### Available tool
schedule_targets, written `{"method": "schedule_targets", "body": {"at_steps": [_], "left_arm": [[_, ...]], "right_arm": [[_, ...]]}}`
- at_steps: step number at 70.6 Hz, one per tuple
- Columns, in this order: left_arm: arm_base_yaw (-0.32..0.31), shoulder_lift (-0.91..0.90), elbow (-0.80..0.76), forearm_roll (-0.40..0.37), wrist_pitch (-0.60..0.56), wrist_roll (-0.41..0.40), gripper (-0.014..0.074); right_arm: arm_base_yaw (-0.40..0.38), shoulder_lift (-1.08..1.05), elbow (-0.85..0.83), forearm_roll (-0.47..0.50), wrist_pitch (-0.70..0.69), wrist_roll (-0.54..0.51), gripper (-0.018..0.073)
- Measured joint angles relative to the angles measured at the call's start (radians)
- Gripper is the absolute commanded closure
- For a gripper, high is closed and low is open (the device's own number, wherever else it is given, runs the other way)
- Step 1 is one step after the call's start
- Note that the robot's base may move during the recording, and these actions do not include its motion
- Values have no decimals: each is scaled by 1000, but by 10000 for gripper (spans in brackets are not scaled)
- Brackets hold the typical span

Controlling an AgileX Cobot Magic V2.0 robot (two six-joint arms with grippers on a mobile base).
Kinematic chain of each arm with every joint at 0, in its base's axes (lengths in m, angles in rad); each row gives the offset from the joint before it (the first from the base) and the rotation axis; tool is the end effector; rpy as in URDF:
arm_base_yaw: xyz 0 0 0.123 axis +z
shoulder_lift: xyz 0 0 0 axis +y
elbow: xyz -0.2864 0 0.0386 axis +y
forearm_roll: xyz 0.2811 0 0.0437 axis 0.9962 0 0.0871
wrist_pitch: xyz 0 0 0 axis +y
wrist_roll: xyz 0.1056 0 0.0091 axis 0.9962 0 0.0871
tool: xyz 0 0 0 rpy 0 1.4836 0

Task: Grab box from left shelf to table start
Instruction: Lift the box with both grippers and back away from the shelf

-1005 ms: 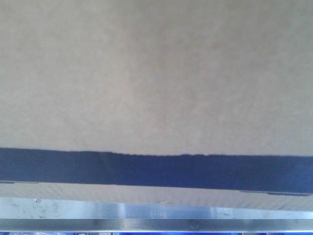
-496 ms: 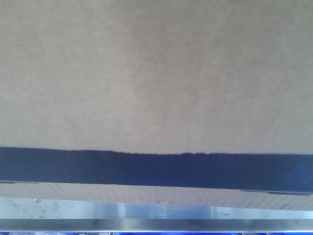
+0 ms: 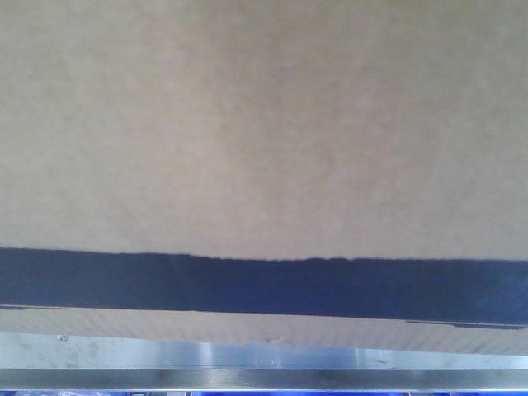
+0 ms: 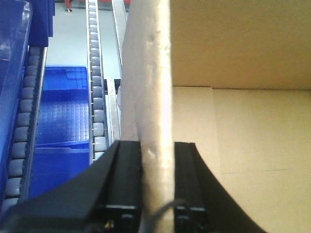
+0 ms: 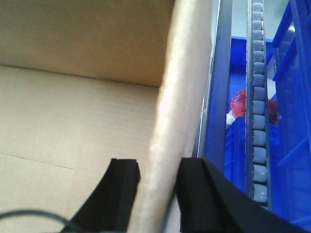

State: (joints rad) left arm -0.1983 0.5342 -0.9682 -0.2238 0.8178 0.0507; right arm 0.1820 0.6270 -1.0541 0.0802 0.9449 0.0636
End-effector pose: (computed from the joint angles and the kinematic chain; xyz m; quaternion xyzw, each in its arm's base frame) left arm 0.1046 -0.0386 0.4305 0.0864 0.7942 -0.1542 0.5814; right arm 0.1213 0.0293 0.4344 -0.0475 0.8398 0.1058 0.5303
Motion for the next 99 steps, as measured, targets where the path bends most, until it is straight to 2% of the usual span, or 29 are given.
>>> {"method": "schedule_targets", "body": {"at_steps": [99], "left_arm": [[0,0,0,-2,2,0,699]], "right_arm": [[0,0,0,-2,0,0,501]]}}
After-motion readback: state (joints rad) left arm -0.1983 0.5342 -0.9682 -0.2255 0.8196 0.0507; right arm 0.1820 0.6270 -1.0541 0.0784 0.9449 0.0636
